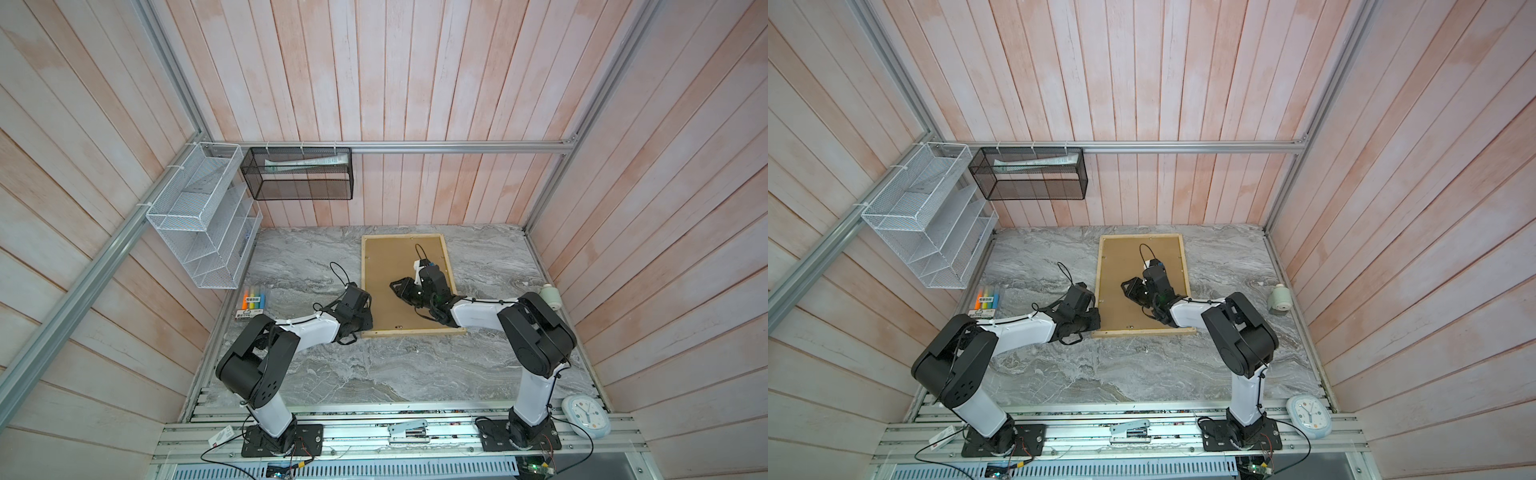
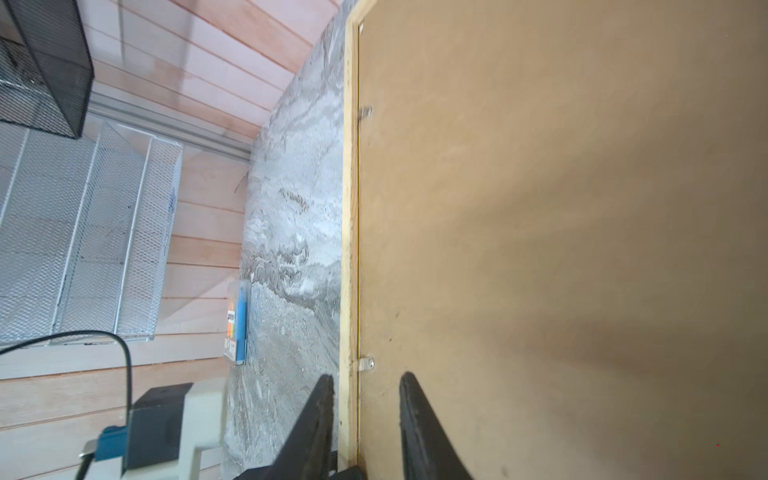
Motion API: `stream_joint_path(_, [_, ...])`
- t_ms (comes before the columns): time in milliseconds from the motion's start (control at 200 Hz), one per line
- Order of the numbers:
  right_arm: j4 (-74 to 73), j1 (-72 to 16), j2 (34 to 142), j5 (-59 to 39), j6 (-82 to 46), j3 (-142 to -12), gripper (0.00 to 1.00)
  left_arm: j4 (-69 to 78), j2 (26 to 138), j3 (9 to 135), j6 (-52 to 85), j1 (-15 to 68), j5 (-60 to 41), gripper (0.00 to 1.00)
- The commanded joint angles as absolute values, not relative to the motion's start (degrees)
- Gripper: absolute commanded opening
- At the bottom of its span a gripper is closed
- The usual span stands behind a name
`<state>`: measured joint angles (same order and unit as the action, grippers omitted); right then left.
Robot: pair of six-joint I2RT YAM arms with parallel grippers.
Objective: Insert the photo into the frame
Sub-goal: 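Lift the right gripper away and move it to the frame's far corner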
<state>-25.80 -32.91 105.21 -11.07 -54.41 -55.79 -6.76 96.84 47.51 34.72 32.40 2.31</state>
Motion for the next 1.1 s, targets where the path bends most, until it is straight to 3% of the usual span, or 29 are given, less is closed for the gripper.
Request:
stream_joint_path(0, [-16.8, -27.8, 101.6, -10.4, -43.4, -54.1, 0.3, -14.7, 100.2, 47.1, 33.8, 33.5, 1.7, 0.32])
stream_joint_path(350, [2.2, -14.4, 100.8, -9.5, -24.7, -61.6, 0.32, -16.8, 99.3, 51.5, 32.1, 33.5, 4.1, 0.41])
stream_joint_path(785, [15.9, -13.0, 113.1, -2.1, -17.0, -75.6, 0.33, -17.0, 89.1, 45.5, 38.4, 35.3, 5.3, 0.49])
stream_joint_path(1095, [16.8, -13.1, 115.7, 0.1, -16.6, -77.2, 0.32, -14.1, 81.7, 38.9, 47.4, 40.9, 5.3, 0.52])
